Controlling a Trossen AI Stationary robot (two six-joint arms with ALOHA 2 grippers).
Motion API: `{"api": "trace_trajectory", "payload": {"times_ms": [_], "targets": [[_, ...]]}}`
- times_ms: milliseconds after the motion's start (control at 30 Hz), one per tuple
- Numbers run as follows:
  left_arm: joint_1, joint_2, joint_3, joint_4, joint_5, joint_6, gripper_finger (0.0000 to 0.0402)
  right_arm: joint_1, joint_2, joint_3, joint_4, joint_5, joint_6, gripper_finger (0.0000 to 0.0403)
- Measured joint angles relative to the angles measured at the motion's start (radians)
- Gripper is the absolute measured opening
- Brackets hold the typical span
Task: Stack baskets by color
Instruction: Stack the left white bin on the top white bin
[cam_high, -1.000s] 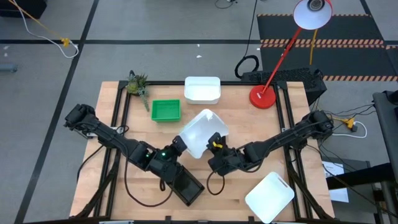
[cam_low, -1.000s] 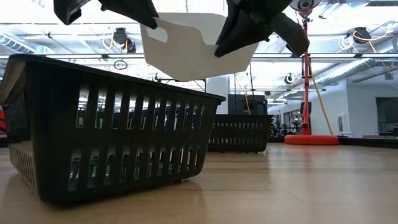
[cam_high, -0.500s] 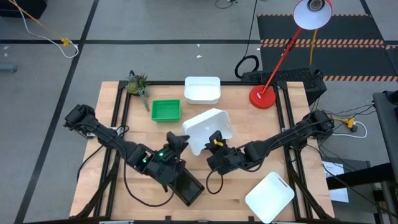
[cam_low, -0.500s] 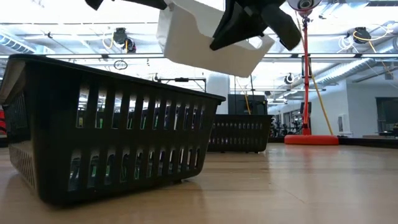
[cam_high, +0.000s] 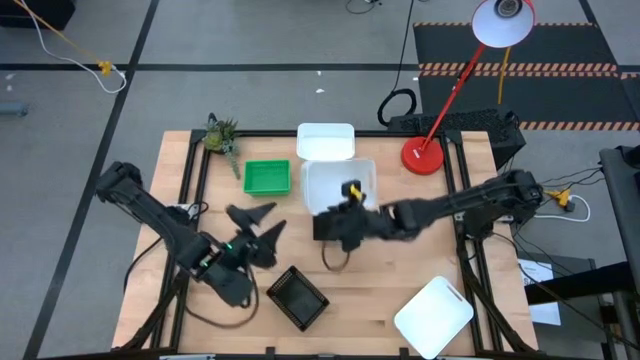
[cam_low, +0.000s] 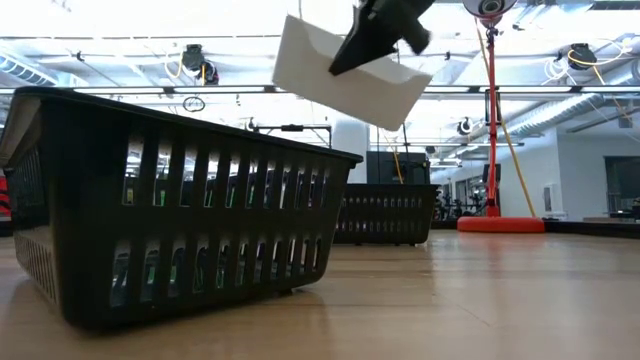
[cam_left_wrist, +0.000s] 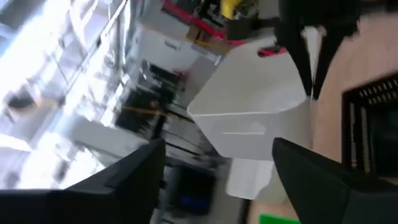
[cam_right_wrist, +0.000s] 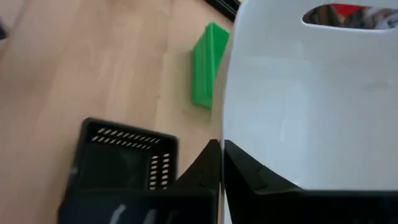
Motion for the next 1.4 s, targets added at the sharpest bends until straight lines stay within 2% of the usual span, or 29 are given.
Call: {"api": "trace_trajectory", "payload": {"times_ms": [67,333,433,533,667,767,900,1067,1233,1400], "targets": [[0.005,-0.048,0.0,-0.103,0.01,-0.166,0.0276,-0.059,0.0,0.02,0.001,-0.05,0.0,0.0],[0.067,-0.192,0.0,-0.643,0.162,-0.87,0.0207,-0.331,0.001,0.099,0.009,-0.306,-0.068,0.0],[0.09,-0.206,0.0,-0.771,0.183,-1.043,0.019,-0.418,0.018,0.14,0.012,-0.374,-0.096,0.0],[0.11,-0.208,-0.009,-0.819,0.18,-1.115,0.018,-0.486,0.049,0.177,0.004,-0.433,-0.116,0.0],[0.146,-0.212,-0.066,-0.812,0.185,-1.079,0.0168,-0.543,0.107,0.234,0.002,-0.47,-0.129,0.0],[0.172,-0.243,-0.119,-0.77,0.229,-1.044,0.0146,-0.561,0.163,0.272,-0.001,-0.475,-0.146,0.0],[0.217,-0.327,-0.205,-0.578,0.346,-0.894,0.011,-0.564,0.24,0.317,-0.007,-0.499,-0.152,0.0],[0.273,-0.437,-0.335,-0.219,0.552,-0.558,0.0072,-0.568,0.308,0.342,-0.016,-0.496,-0.182,0.0],[0.33,-0.539,-0.447,0.017,0.578,-0.373,0.0047,-0.578,0.342,0.344,-0.024,-0.495,-0.195,0.0],[0.384,-0.609,-0.507,0.079,0.646,-0.333,0.0033,-0.586,0.37,0.344,-0.07,-0.495,-0.239,0.0]]}}
